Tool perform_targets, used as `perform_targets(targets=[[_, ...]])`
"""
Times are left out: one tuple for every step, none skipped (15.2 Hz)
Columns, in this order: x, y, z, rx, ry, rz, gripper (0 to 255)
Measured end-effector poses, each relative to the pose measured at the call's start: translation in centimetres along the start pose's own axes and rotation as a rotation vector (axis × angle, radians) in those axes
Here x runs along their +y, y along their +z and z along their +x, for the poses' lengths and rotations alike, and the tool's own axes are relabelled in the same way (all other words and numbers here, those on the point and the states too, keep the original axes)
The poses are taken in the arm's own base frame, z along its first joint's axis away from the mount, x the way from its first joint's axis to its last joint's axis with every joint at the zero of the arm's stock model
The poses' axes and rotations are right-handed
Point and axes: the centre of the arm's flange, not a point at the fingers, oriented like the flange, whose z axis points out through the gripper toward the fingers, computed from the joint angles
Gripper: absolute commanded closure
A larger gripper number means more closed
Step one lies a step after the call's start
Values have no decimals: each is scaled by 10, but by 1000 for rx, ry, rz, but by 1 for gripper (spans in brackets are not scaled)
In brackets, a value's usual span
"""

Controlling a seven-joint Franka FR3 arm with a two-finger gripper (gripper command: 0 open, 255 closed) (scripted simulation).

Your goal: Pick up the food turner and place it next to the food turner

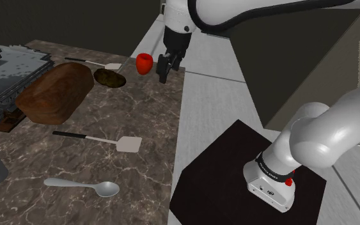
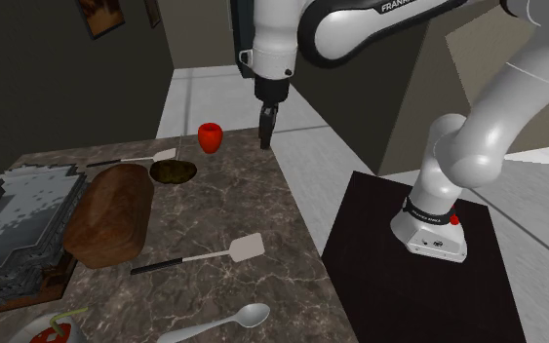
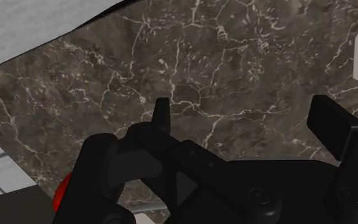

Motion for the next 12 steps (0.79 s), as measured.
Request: perform_targets(targets=[[-10,6,8,-1,-15,3,0],[-20,12,16,-2,-30,7,0],[-29,17,21,-3,-45,10,0],[-36,22,29,-3,-61,13,0],[-46,27,32,-4,-75,16,0],[-57,34,41,-4,-90,19,0],[-65,40,44,-6,-105,22,0],[-75,47,52,-6,-121,25,0],[-86,52,58,-8,-135,28,0],[-94,58,62,-9,-151,31,0],[-105,64,68,-9,-166,34,0],[-116,70,74,-10,-181,37,0]])
